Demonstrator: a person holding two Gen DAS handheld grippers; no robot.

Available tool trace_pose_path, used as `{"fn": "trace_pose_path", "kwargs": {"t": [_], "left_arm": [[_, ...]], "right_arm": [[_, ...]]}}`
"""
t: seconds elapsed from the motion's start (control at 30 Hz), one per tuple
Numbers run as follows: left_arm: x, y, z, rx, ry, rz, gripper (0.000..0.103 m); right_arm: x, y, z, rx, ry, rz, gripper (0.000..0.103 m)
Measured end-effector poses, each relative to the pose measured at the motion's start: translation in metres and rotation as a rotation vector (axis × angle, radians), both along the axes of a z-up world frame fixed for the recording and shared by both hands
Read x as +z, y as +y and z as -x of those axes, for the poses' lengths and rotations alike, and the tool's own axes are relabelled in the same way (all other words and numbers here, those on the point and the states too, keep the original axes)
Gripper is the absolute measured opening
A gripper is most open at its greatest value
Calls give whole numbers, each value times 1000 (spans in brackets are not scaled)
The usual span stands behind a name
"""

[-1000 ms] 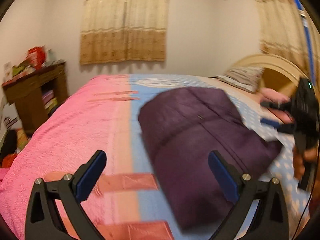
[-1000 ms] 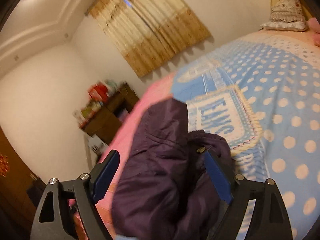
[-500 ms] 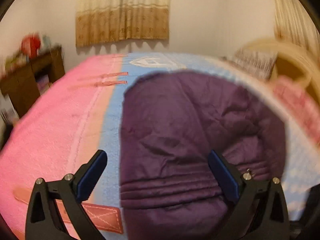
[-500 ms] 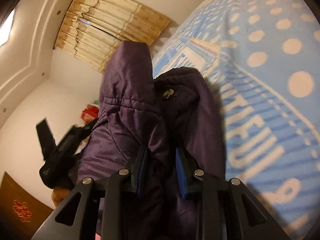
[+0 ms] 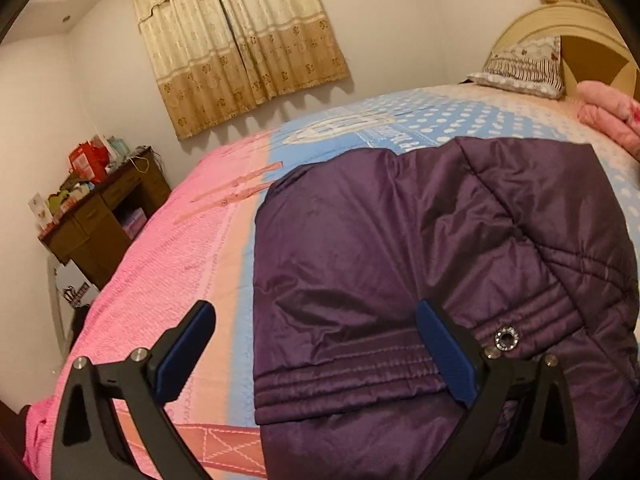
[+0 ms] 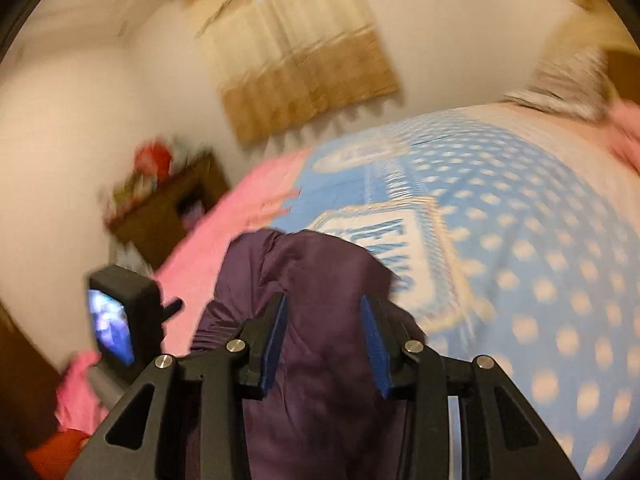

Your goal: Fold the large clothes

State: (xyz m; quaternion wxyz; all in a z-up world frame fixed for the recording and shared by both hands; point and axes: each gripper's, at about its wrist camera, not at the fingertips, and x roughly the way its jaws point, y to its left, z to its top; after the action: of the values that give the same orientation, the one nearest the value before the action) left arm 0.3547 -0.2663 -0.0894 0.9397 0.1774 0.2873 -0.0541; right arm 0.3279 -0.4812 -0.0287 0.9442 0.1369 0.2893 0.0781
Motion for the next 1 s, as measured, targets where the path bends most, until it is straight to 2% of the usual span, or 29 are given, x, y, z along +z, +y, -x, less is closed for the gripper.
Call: {"fn": "trace_pose_path", "kwargs": {"t": [0.07,0.13,0.17,0.27,0.33,0.53,0.6,0.67,0.77,0.9,1.0], "left_arm": [[-1,4,-6,2,18,15,103],[-3,8,-13,3,51,41,103],[-4,8,-20,3,83,53,103],[-9,5,-26,-6,127,65,103],[-12,2,-26,-1,124,63,103],[-22,11,-43,-10,218,157,103],[-24,9,-48,-9,238,173,103],[-25,8,-47,-13,243,181,103],[-25,9,-47,-16,249,191,103],[-26,12,-55,-26,295,220,103],[-25,11,-52,-24,278,208,103]], "right_arm": [[-14,11,-39,7,68,66,39],[-47,14,-63,19,167,59,39],[-72,12,-75,24,210,36,39],[-100,-13,-80,9,164,-129,39],[-105,-21,-80,26,168,-182,39],[-104,-9,-94,16,186,-96,39],[-111,-16,-90,5,180,-124,40],[-112,-18,-95,0,179,-142,40],[-110,-15,-99,-7,184,-116,39],[-108,-13,-103,-11,203,-102,40],[-109,-14,-101,-18,194,-111,40]]}}
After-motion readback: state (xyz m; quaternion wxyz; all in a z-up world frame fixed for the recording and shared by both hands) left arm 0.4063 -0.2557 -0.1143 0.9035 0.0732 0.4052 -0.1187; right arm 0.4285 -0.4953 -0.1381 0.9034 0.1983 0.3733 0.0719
